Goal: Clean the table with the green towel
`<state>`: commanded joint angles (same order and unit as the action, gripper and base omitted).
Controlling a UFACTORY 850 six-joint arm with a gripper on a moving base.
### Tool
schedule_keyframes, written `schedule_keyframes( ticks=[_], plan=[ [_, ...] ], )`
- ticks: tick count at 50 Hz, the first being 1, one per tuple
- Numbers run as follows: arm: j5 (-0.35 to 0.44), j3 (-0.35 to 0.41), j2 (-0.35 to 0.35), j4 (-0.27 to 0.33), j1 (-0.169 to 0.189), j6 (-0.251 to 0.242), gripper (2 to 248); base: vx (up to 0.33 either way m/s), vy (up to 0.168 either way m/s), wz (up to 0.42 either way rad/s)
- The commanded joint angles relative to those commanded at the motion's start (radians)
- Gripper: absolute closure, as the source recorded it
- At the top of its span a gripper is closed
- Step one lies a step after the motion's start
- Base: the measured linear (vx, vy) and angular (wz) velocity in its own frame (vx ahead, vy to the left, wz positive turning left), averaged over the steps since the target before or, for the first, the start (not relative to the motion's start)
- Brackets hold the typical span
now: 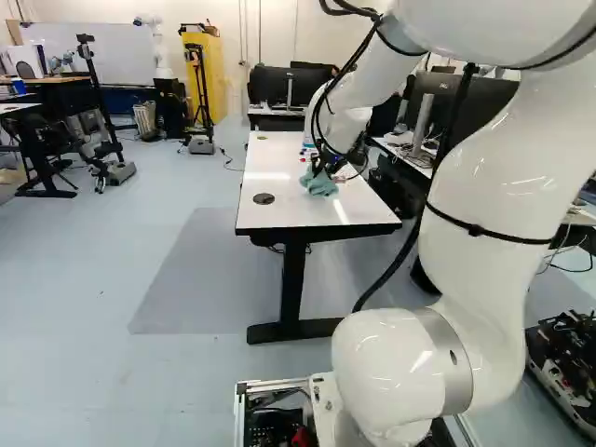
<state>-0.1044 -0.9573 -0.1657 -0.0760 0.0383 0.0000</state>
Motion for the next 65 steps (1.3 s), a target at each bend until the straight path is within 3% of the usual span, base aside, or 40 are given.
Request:
schedule_keyframes(
  ticks=[10,25,65],
  plan=[
    [0.056,-0.048,-0.051,0.000,0.009,0.000,202,0.000,0.000,0.000],
    [0.121,-0.040,-0.076,0.000,0.007,0.000,202,0.000,0.000,0.000],
    [0.274,0.107,-0.037,0.000,-0.015,0.000,202,0.000,0.000,0.000]
  ],
)
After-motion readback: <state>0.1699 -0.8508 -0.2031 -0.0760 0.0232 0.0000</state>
